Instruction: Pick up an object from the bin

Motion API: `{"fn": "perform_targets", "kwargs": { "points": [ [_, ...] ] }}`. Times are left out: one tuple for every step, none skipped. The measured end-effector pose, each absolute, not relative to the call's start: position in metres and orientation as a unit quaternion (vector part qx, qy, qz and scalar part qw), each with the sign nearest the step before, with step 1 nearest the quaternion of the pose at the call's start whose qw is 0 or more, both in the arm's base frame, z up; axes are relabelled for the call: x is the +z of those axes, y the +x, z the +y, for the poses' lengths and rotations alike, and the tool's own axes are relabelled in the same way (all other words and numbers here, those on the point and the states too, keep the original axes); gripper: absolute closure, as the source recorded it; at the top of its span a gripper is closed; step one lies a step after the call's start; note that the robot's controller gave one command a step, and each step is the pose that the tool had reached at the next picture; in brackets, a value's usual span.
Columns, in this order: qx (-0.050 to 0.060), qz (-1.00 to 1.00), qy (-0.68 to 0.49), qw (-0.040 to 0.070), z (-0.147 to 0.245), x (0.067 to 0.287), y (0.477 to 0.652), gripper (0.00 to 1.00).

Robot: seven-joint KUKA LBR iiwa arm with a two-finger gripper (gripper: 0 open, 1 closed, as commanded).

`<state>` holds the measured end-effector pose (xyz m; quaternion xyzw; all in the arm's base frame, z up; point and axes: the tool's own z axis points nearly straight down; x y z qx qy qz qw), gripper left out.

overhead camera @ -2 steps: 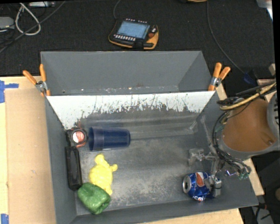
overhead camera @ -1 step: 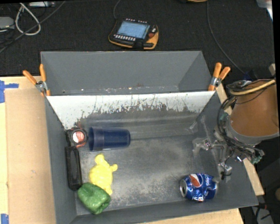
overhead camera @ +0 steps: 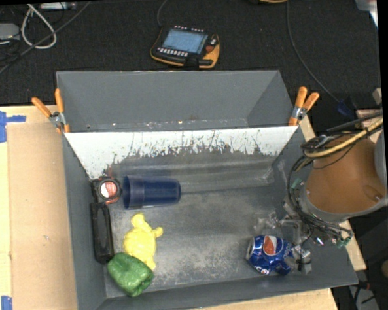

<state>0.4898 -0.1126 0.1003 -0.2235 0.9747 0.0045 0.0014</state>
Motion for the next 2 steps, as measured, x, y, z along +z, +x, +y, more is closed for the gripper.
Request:
{"fn": "perform_targets", "kwargs": {
  "points": [
    [-0.001, 0.940, -0.342, 0.005, -0.128, 0.069, 0.488, 0.00],
    [0.005, 0.954, -0.299, 0.001, -0.107, 0.069, 0.478, 1.00]
  ]
}}
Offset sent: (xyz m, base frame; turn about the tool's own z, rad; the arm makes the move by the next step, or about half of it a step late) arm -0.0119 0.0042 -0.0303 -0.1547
